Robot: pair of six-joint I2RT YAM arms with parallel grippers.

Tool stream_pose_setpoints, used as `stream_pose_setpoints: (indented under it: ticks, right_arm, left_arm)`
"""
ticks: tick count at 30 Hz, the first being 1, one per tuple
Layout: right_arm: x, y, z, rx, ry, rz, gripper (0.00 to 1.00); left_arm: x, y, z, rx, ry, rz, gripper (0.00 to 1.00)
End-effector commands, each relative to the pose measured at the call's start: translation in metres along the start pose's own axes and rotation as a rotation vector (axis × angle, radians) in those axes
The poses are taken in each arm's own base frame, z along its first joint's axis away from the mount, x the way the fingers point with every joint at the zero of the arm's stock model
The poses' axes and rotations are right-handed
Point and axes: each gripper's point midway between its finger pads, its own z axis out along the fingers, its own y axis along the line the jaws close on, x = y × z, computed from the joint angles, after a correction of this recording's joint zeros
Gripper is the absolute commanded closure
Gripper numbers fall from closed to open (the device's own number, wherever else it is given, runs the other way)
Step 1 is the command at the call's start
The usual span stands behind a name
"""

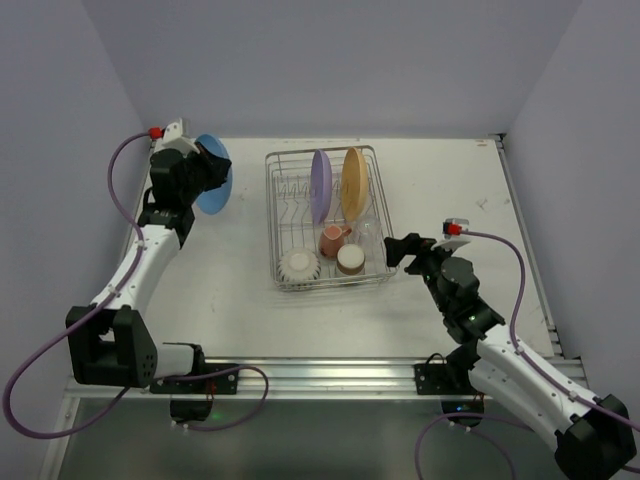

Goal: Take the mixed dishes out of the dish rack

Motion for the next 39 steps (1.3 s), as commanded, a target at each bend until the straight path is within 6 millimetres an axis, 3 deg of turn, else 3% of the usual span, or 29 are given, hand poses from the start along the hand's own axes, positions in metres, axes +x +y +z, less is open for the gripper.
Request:
stream_pose_setpoints:
  ticks: [1,5,12,13,16,23,26,29,30,39]
  right_arm:
    - [-0.023,0.007,0.002,0.001,-0.054,0.009,0.01]
    - [-0.023,0.007,0.001,0.002,-0.056,0.011,0.01]
    - [-0.025,0.006,0.0,0.006,-0.068,0.016,0.01]
    - [-0.024,0.005,0.001,0.009,-0.065,0.016,0.01]
    - [-0.024,0.005,0.001,0.012,-0.059,0.012,0.01]
    - [-0.024,0.002,-0.001,0.023,-0.068,0.018,0.01]
    - [-0.024,0.002,-0.001,0.021,-0.066,0.019,0.01]
    - [-0.021,0.002,0.0,0.021,-0.058,0.02,0.01]
    - [-0.021,0.002,0.001,0.023,-0.058,0.02,0.01]
    - [-0.017,0.006,0.005,0.01,-0.033,0.018,0.01]
  left_arm:
    - [-0.008,0.028,-0.002,-0.145,-0.041,0.063,1.0]
    - [0.0,0.046,0.002,-0.225,-0.015,0.052,1.0]
    - [0.046,0.072,0.028,-0.263,0.073,0.013,1.0]
    - [0.049,0.085,0.031,-0.319,0.071,0.035,1.0]
    - [0.048,0.104,0.03,-0.41,0.052,0.068,1.0]
    - [0.035,0.117,0.035,-0.493,0.026,0.131,1.0]
    - [0.04,0.13,0.045,-0.57,0.067,0.223,1.0]
    - [0.038,0.127,0.062,-0.575,0.086,0.264,1.0]
    - [0.051,0.137,0.062,-0.62,0.135,0.287,1.0]
    - [0.062,0.13,0.079,-0.685,0.136,0.408,1.0]
